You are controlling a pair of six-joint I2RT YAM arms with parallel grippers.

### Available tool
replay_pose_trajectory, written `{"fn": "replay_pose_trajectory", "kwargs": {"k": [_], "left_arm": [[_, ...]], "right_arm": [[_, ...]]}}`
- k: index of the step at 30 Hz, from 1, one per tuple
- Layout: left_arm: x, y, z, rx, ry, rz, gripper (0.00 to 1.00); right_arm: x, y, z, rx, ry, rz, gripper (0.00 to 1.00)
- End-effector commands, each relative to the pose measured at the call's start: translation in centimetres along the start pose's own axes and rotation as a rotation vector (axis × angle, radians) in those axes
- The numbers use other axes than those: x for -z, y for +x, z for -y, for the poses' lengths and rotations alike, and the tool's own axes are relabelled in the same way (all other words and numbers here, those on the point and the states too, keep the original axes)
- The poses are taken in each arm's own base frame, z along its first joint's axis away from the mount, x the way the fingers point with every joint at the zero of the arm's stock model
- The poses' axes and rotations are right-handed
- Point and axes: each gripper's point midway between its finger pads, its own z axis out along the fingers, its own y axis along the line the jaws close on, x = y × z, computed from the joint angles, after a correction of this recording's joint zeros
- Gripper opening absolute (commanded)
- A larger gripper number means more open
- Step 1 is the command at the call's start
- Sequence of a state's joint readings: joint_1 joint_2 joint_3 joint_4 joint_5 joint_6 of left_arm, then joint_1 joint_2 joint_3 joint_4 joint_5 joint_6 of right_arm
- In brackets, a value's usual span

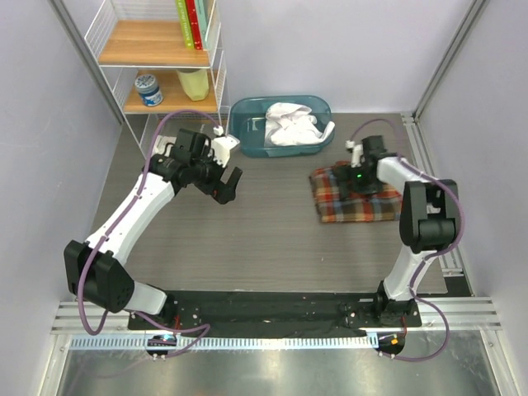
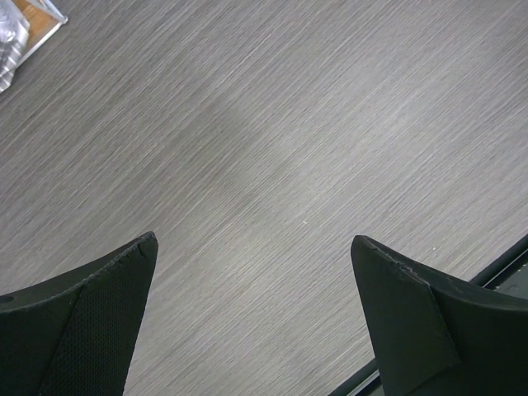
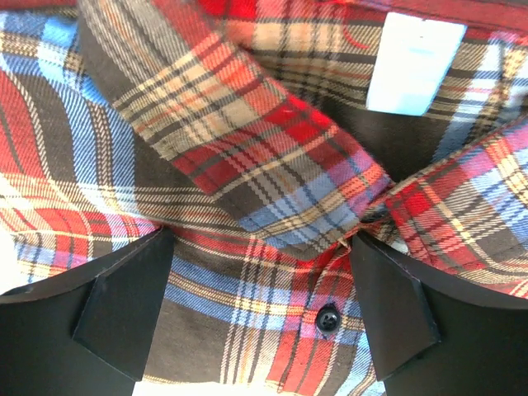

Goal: Fold and stack the long sleeve shirts
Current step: Neatly place the folded shirt to the corner

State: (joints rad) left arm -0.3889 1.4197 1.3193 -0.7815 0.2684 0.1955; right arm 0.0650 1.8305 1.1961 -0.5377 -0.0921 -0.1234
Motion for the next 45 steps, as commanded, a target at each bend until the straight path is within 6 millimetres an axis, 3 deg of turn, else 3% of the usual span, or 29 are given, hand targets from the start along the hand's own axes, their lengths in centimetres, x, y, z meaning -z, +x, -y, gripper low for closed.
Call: {"fn": "replay_pose_trajectory", "kwargs": {"k": [1, 3, 6, 8, 9, 11, 12, 14, 15, 17, 18, 22, 23, 26, 27, 29, 30, 31, 32, 34, 35, 36, 42, 45], "left_arm": [[0.8, -1.1, -0.8, -0.046, -0.034, 0.041, 1.0], [0.6, -1.3, -1.0, -0.044, -0.036, 0.041, 1.0], [0.2, -1.0, -1.0, -0.037, -0.028, 0.025, 1.0], [0.2, -1.0, -1.1, -0.035, -0.029, 0.022, 1.0], [0.2, -1.0, -1.1, -0.035, -0.031, 0.023, 1.0], [0.3, -0.9, -1.1, -0.034, -0.032, 0.02, 1.0], [0.3, -0.8, -1.1, -0.034, -0.034, 0.017, 1.0], [0.3, -0.5, -1.3, -0.043, -0.04, 0.005, 1.0], [0.3, -0.1, -1.5, -0.042, -0.048, -0.005, 1.0], [0.3, 0.2, -1.9, -0.054, -0.064, -0.01, 1.0], [0.2, 0.5, -2.1, -0.049, -0.066, -0.017, 1.0], [-0.2, 0.9, -2.5, -0.032, -0.067, -0.033, 1.0], [-0.1, 1.0, -2.5, -0.028, -0.062, -0.037, 1.0], [0.3, 0.6, -2.3, -0.018, -0.056, -0.034, 1.0], [0.6, 0.4, -2.2, -0.017, -0.058, -0.029, 1.0], [1.3, 0.1, -2.0, -0.019, -0.059, -0.009, 1.0], [1.5, 0.0, -1.9, -0.017, -0.055, -0.002, 1.0], [1.9, -0.3, -1.7, -0.016, -0.055, 0.012, 1.0], [2.1, -0.4, -1.6, -0.013, -0.054, 0.019, 1.0], [2.4, -0.7, -1.4, -0.01, -0.046, 0.033, 1.0], [2.7, -1.1, -1.3, -0.022, -0.046, 0.048, 1.0], [2.9, -1.2, -1.4, -0.027, -0.052, 0.053, 1.0], [4.0, -1.9, -1.7, -0.058, -0.076, 0.072, 1.0], [4.0, -1.6, -1.6, -0.061, -0.076, 0.076, 1.0]], "right_arm": [[-2.4, 6.0, 7.4, 0.057, 0.041, -0.23, 0.92], [-3.6, 4.6, 9.4, 0.047, 0.043, -0.219, 0.92], [-4.6, 2.8, 9.4, 0.046, -0.019, -0.213, 0.91], [-5.8, 0.5, 9.9, 0.059, -0.037, -0.183, 0.91], [-5.9, -1.9, 10.5, 0.068, -0.031, -0.136, 0.89], [-7.4, -2.1, 10.7, 0.057, -0.049, -0.167, 0.88], [-7.2, -4.5, 11.3, 0.047, -0.033, -0.12, 0.87], [-8.6, -5.1, 11.7, 0.035, -0.035, -0.124, 0.83], [-8.3, -7.1, 12.2, 0.04, -0.023, -0.081, 0.82], [-9.4, -7.8, 12.3, 0.032, -0.034, -0.068, 0.82], [-9.3, -9.6, 12.6, 0.022, -0.024, -0.028, 0.83], [-9.4, -13.1, 12.8, -0.025, -0.03, 0.06, 0.83], [-9.1, -14.0, 12.6, -0.032, -0.04, 0.084, 0.84], [-5.6, -17.5, 12.3, -0.036, -0.043, 0.198, 0.87], [-2.4, -19.1, 12.1, -0.023, -0.028, 0.26, 0.88], [0.7, -20.1, 11.9, -0.002, -0.012, 0.311, 0.91], [1.8, -19.7, 11.8, 0.001, -0.002, 0.312, 0.91], [4.9, -20.3, 11.5, 0.015, 0.017, 0.356, 0.92], [6.1, -20.0, 11.5, 0.023, 0.031, 0.362, 0.93], [5.9, -17.7, 11.6, 0.011, 0.056, 0.313, 0.94], [7.0, -17.3, 11.4, 0.013, 0.065, 0.319, 0.95], [5.8, -15.5, 11.2, 0.003, 0.058, 0.269, 0.95], [2.2, -9.0, 10.9, -0.034, 0.065, 0.087, 0.95], [0.7, -7.2, 10.6, -0.065, 0.06, 0.057, 0.95]]}}
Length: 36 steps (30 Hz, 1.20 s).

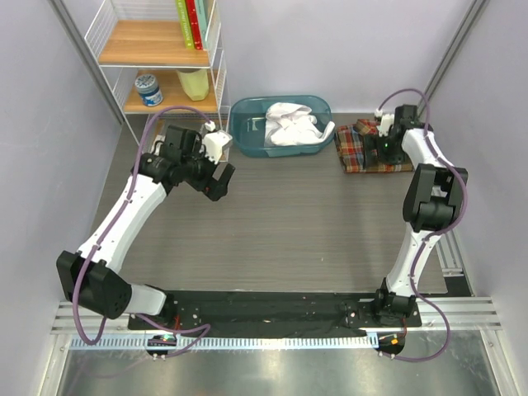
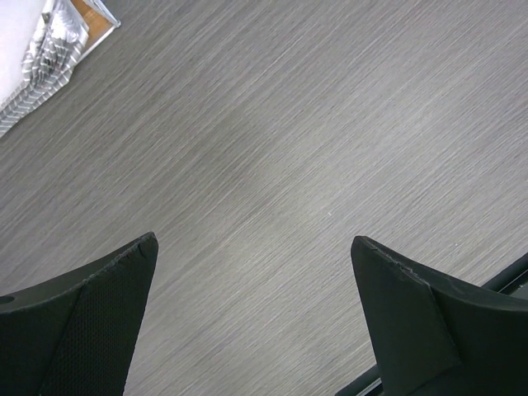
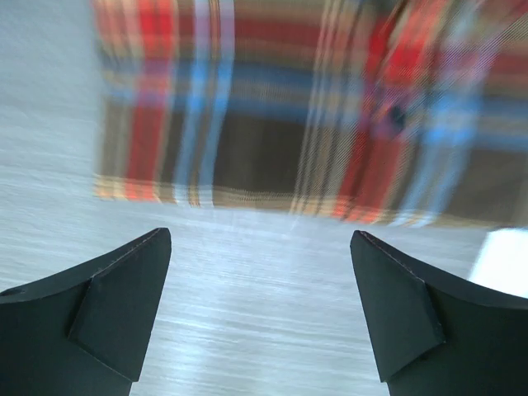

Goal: Fold and stack the long sleeve shirts
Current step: Neatly place the folded shirt to the corner

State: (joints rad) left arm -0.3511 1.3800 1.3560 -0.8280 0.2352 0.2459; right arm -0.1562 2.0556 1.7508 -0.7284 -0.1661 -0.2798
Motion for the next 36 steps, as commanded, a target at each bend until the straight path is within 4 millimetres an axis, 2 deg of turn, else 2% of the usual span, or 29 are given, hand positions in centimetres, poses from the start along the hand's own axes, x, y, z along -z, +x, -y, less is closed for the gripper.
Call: {"fn": "replay_pose_trajectory", "kwargs": {"k": [1, 7, 11, 12, 14, 15, 17, 19, 20, 21, 26, 30, 31, 32, 33, 34, 35, 36], "left_arm": [[1.5, -1.0, 0.0, -0.029, -0.008, 0.057, 1.0], [1.0, -0.4, 0.1, -0.034, -0.003, 0.052, 1.0], [0.7, -0.4, 0.0, -0.033, -0.003, 0.048, 1.0], [0.7, -0.3, 0.0, -0.033, -0.003, 0.045, 1.0], [0.6, -0.2, 0.0, -0.033, -0.005, 0.041, 1.0], [0.5, -0.2, 0.0, -0.034, -0.003, 0.041, 1.0], [0.3, -0.1, -0.1, -0.034, -0.004, 0.035, 1.0], [0.2, 0.1, -0.3, -0.034, -0.013, 0.029, 1.0], [0.1, 0.4, -0.3, -0.034, -0.013, 0.023, 1.0], [0.0, 0.4, -0.3, -0.031, -0.014, 0.02, 1.0], [-0.4, 0.9, -0.4, -0.024, -0.011, 0.005, 1.0], [-0.5, 1.1, -0.1, -0.007, 0.011, -0.002, 1.0], [-0.5, 0.9, 0.0, 0.002, 0.019, -0.003, 1.0], [-0.4, 0.8, 0.1, 0.012, 0.028, -0.002, 1.0], [-0.4, 0.6, 0.4, 0.026, 0.047, 0.002, 1.0], [-0.3, 0.3, 0.4, 0.064, 0.056, 0.005, 1.0], [-0.3, 0.1, 0.4, 0.084, 0.068, 0.006, 1.0], [-0.2, -0.1, 1.0, 0.109, 0.113, 0.014, 1.0]], "right_arm": [[-2.6, 4.7, -0.5, -0.057, 0.013, -0.106, 0.95], [-5.3, 6.0, -0.7, -0.138, 0.028, -0.081, 0.96], [-7.3, 5.5, -1.1, -0.191, 0.041, -0.067, 0.96], [-7.6, 4.7, -1.0, -0.186, 0.05, -0.046, 0.96], [-8.7, 4.6, -0.6, -0.201, 0.069, -0.046, 0.96], [-8.9, 3.7, -0.4, -0.213, 0.076, -0.022, 0.96], [-9.9, 3.5, -0.1, -0.219, 0.081, -0.018, 0.96], [-10.2, 2.1, 0.0, -0.224, 0.079, 0.012, 0.96], [-11.0, 2.4, 0.0, -0.227, 0.08, -0.002, 0.96], [-11.1, 1.5, 0.2, -0.225, 0.081, 0.018, 0.96], [-12.2, 0.5, -0.1, -0.224, 0.075, 0.032, 0.96], [-11.6, 0.3, -0.5, -0.208, 0.059, 0.034, 0.96], [-9.9, -0.7, -0.6, -0.199, 0.053, 0.062, 0.96], [-9.2, -0.1, -0.9, -0.187, 0.041, 0.056, 0.96], [-8.1, -0.5, -1.6, -0.178, 0.012, 0.068, 0.97], [-4.7, -2.6, -1.9, -0.157, 0.003, 0.137, 0.98], [-3.4, -2.5, -2.2, -0.137, -0.004, 0.147, 0.98], [-1.3, -3.4, -2.6, -0.117, -0.018, 0.18, 0.99]]}}
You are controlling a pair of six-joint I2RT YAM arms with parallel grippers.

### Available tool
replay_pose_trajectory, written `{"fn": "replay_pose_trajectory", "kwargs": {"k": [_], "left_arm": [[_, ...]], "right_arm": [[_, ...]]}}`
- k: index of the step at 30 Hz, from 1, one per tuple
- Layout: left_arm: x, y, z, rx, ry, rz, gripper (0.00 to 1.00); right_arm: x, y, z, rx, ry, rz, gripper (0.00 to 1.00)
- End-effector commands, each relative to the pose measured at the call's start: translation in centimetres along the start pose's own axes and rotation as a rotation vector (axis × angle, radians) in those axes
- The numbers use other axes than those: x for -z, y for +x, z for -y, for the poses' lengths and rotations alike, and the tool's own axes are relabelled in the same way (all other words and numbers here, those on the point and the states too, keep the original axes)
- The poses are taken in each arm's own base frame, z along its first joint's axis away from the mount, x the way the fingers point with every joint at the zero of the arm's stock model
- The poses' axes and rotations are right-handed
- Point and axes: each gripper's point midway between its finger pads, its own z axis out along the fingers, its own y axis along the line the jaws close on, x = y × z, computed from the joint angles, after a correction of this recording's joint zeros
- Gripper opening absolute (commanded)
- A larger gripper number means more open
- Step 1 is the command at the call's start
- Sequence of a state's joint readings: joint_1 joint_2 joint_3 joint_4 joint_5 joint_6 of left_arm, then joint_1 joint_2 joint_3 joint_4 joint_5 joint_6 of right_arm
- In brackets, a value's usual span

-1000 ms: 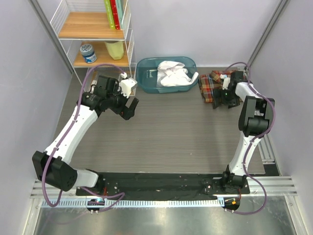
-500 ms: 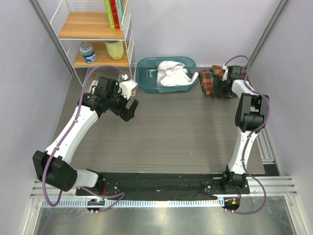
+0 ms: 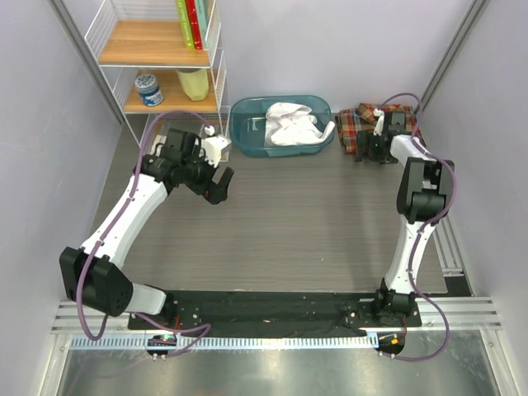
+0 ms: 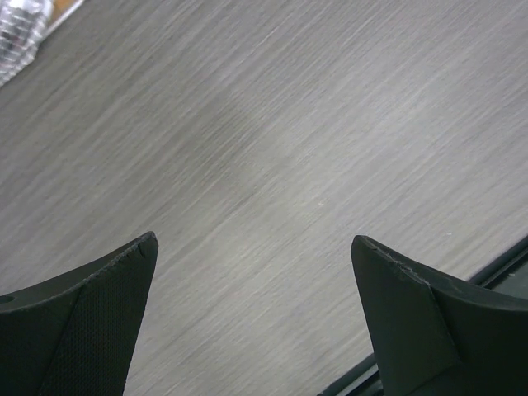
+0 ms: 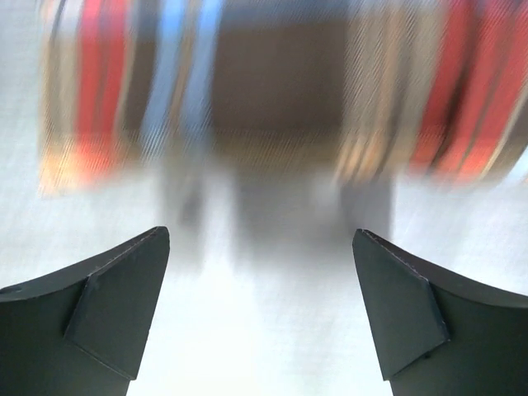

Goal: Fold and stack the long sleeve shirts
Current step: Neatly place the folded shirt to the corner

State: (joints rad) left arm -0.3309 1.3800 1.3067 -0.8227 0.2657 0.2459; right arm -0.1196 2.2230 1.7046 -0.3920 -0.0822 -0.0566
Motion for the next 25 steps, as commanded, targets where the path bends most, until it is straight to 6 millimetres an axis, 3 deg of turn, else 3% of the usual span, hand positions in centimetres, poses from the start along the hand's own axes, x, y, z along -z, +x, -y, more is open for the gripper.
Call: {"fn": "replay_pose_trajectory", "kwargs": {"k": [1, 4, 5, 7, 10, 11, 13, 14, 15, 16, 18, 19, 22, 25], "left_arm": [[0.9, -2.3, 0.8, 0.132, 0.089, 0.062, 1.0], [1.4, -3.5, 1.5, 0.224, 0.186, 0.092, 1.0], [1.5, -3.8, 1.5, 0.246, 0.196, 0.103, 1.0], [1.5, -4.2, 0.8, 0.28, 0.167, 0.121, 1.0], [0.9, -3.5, -0.4, 0.336, 0.095, 0.086, 1.0], [0.6, -3.1, -0.7, 0.358, 0.073, 0.071, 1.0], [-0.3, -1.0, -1.3, 0.367, 0.027, 0.017, 1.0], [-0.5, -0.1, -1.3, 0.341, 0.024, -0.005, 1.0], [-1.0, 1.4, -1.1, 0.347, 0.02, -0.041, 1.0], [-1.2, 2.3, -1.2, 0.351, 0.004, -0.061, 1.0], [-1.8, 4.6, -1.5, 0.325, -0.031, -0.104, 1.0], [-1.9, 5.3, -1.8, 0.326, -0.057, -0.114, 1.0], [-1.7, 6.5, -1.9, 0.296, -0.081, -0.101, 1.0], [-0.4, 5.9, -2.0, 0.262, -0.112, -0.046, 1.0]], "right_arm": [[10.5, -4.3, -3.0, 0.074, -0.112, 0.132, 1.0], [15.8, -5.9, -3.8, 0.138, -0.138, 0.189, 0.99], [18.7, -6.3, -4.0, 0.167, -0.141, 0.213, 1.0], [21.0, -5.8, -4.9, 0.195, -0.186, 0.212, 1.0], [24.2, -3.0, -6.0, 0.215, -0.243, 0.173, 1.0], [25.2, -1.0, -6.3, 0.213, -0.255, 0.155, 1.0], [25.8, 1.5, -7.1, 0.214, -0.292, 0.132, 1.0], [25.0, 4.4, -7.3, 0.202, -0.311, 0.075, 1.0], [25.9, 5.5, -7.6, 0.206, -0.322, 0.086, 1.0], [25.1, 8.7, -7.8, 0.196, -0.338, 0.026, 1.0], [26.0, 10.6, -8.2, 0.202, -0.347, 0.042, 1.0], [25.4, 13.0, -8.2, 0.196, -0.349, 0.0, 1.0], [25.5, 15.5, -8.1, 0.219, -0.315, 0.01, 1.0], [26.5, 15.2, -8.2, 0.247, -0.301, 0.042, 1.0]]}}
